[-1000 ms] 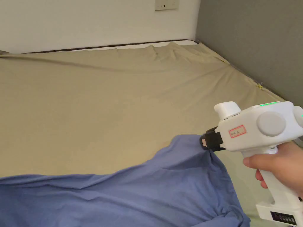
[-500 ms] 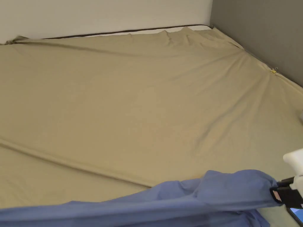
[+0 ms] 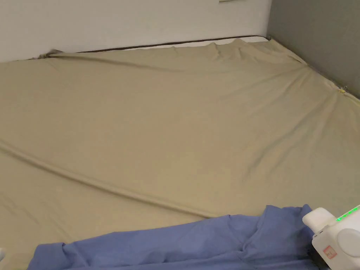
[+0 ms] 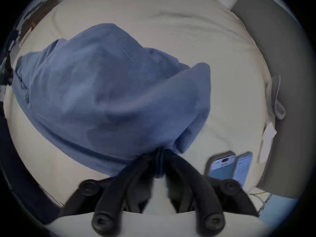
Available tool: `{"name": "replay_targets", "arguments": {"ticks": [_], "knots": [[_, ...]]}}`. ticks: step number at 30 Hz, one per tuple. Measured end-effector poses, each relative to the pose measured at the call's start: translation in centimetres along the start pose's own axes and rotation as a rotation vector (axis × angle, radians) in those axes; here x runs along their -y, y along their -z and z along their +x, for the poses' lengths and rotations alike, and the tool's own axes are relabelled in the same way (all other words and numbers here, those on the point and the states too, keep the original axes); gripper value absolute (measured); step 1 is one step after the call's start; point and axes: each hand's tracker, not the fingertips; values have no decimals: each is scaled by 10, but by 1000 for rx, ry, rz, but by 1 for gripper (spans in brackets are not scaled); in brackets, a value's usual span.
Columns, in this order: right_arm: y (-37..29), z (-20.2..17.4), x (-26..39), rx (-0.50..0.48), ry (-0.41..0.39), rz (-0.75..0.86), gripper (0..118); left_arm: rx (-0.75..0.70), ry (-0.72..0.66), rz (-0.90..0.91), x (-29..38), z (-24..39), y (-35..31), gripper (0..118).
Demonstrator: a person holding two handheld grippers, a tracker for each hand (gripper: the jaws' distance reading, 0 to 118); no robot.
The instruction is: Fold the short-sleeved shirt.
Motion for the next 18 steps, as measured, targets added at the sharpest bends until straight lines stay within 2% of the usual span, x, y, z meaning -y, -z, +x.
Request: {"name": "replay_targets", "arguments": {"ticks": [1, 2, 3, 4, 7, 10, 11, 12, 13, 14, 15, 16, 18], "knots": [[-11, 2, 0, 60, -20, 25, 36, 74, -69, 0, 3, -2, -9, 118], [-24, 4, 2, 99, -22, 67, 82, 146, -137, 19, 4, -4, -22, 118], [-48, 10, 7, 110, 21, 154, 110, 215, -200, 74, 6, -6, -42, 118], [-76, 15, 14, 66, 92, 258, 118, 250, -239, 162, 10, -6, -66, 118], [-149, 22, 35, -140, 285, 548, 118, 293, -289, 411, 23, 5, -129, 118], [-193, 5, 56, -364, 432, 782, 118, 406, -322, 534, 38, 24, -164, 118], [-197, -2, 60, -424, 465, 819, 105, 435, -326, 505, 41, 30, -168, 117], [-199, -11, 61, -466, 474, 820, 68, 438, -333, 495, 43, 37, -170, 98], [-203, -23, 62, -469, 461, 838, 9, 431, -320, 494, 43, 44, -165, 53], [-204, -35, 60, -418, 432, 847, 2, 432, -291, 493, 43, 48, -163, 0], [-208, -46, 62, -320, 418, 872, 2, 440, -268, 475, 40, 50, -155, 0], [-210, -55, 58, -292, 387, 867, 2, 434, -287, 476, 39, 49, -151, 0], [-218, -62, 54, -378, 288, 852, 2, 479, -253, 415, 32, 43, -137, 0]]}}
